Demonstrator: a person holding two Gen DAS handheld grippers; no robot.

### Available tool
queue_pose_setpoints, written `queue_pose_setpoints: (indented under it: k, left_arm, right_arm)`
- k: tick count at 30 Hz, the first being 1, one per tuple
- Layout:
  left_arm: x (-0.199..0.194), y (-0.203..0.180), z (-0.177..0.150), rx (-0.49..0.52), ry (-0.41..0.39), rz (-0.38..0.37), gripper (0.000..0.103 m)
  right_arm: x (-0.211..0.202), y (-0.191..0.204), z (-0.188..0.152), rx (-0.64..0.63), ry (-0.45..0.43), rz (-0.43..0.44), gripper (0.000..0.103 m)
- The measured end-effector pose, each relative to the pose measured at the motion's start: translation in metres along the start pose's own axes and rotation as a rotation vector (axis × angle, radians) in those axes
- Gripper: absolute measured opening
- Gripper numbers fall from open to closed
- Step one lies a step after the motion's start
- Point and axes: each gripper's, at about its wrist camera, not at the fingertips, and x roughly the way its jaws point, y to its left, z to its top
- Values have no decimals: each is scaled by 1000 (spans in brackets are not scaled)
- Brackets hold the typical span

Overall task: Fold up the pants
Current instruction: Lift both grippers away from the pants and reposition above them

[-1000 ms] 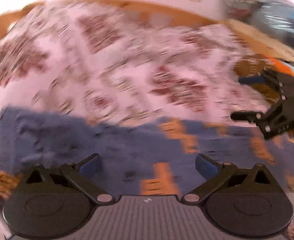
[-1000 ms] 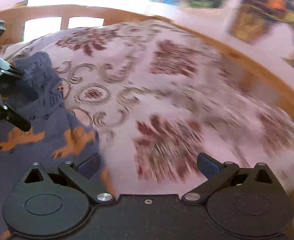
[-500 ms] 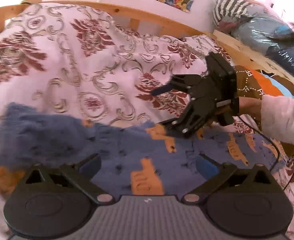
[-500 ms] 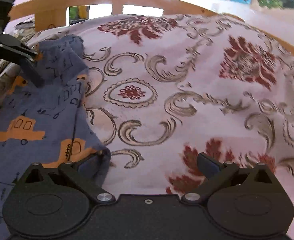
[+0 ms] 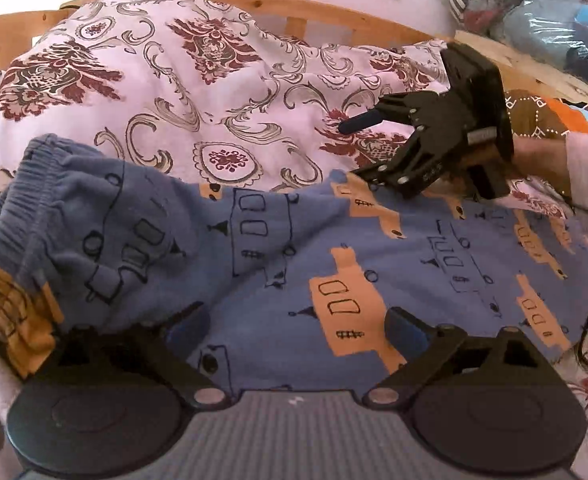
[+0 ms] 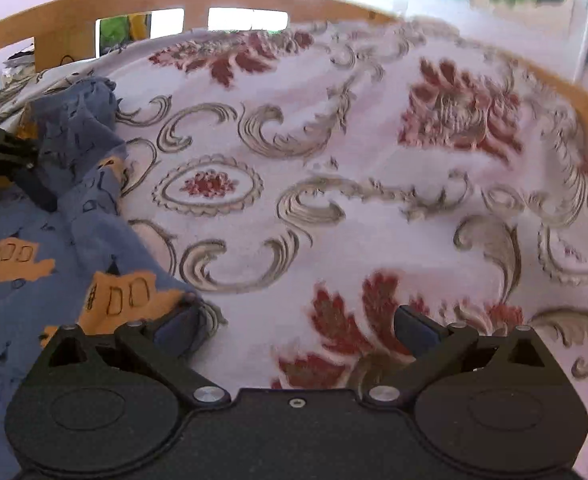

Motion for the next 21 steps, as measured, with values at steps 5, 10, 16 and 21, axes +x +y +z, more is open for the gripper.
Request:
queue_pose_setpoints:
  k: [5, 10, 16, 21]
  left_arm:
    - [-14, 10, 14, -71, 33, -34, 98]
    - [-25, 16, 20, -96, 34, -55, 101]
    - [-14, -11, 4, 133, 105, 82, 102]
    - [-14, -13, 3, 134, 135, 106, 103]
  right_arm:
    - [-55, -17, -1, 164, -18, -217, 102]
    - [-122, 81, -37, 264, -49, -414, 102]
    - [-155, 174, -104, 321, 183, -706, 102]
    - [-216, 194, -157, 476, 242, -978, 102]
